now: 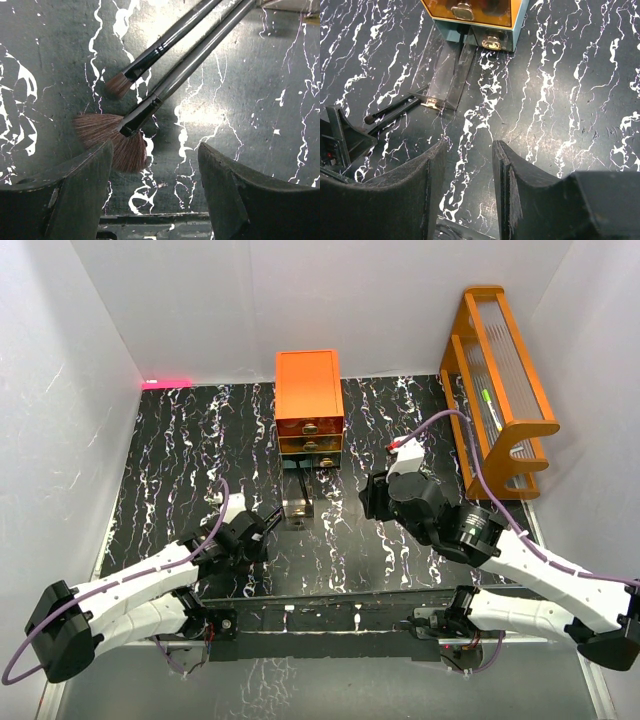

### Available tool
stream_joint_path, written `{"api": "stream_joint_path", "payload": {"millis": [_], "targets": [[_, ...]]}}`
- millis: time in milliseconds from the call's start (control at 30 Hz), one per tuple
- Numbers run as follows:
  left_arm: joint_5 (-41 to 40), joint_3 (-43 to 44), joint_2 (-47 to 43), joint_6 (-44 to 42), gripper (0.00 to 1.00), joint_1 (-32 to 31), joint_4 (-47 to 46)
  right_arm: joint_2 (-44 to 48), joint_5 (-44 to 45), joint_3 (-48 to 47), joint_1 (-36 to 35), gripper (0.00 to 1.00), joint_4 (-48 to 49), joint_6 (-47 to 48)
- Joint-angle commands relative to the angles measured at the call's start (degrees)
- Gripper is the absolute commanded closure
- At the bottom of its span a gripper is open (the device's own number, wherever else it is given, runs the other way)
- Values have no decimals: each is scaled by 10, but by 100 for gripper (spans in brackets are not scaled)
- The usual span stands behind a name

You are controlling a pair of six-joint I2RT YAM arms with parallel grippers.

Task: Organize the makeup
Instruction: Pick up the makeup brush from the center of the board.

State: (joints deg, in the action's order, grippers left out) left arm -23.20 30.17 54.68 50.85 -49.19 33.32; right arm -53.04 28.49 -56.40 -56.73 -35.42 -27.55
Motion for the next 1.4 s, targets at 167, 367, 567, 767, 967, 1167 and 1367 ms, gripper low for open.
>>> {"api": "stream_joint_path", "payload": {"millis": [167, 367, 567, 767, 967, 1167, 1367], "targets": [[-60, 12, 8, 7, 31, 2, -10, 19, 5, 13, 1, 56, 35, -3], [-70, 28, 60, 16, 28, 2, 4, 22, 1, 17, 0, 55, 40, -5], [-76, 42, 104, 23, 25, 2, 16, 28, -2, 18, 0, 55, 40, -6], [-73, 36, 127, 21, 23, 2, 3, 32, -3, 20, 0, 55, 40, -6], [-69, 38, 147, 16, 23, 3, -1, 32, -6, 19, 0, 55, 40, -7], [-45, 45, 173, -4, 24, 2, -10, 31, -9, 18, 0, 55, 40, -8], [-10, 37, 172, -5, 27, 3, -12, 32, -7, 17, 1, 55, 40, -8]]}}
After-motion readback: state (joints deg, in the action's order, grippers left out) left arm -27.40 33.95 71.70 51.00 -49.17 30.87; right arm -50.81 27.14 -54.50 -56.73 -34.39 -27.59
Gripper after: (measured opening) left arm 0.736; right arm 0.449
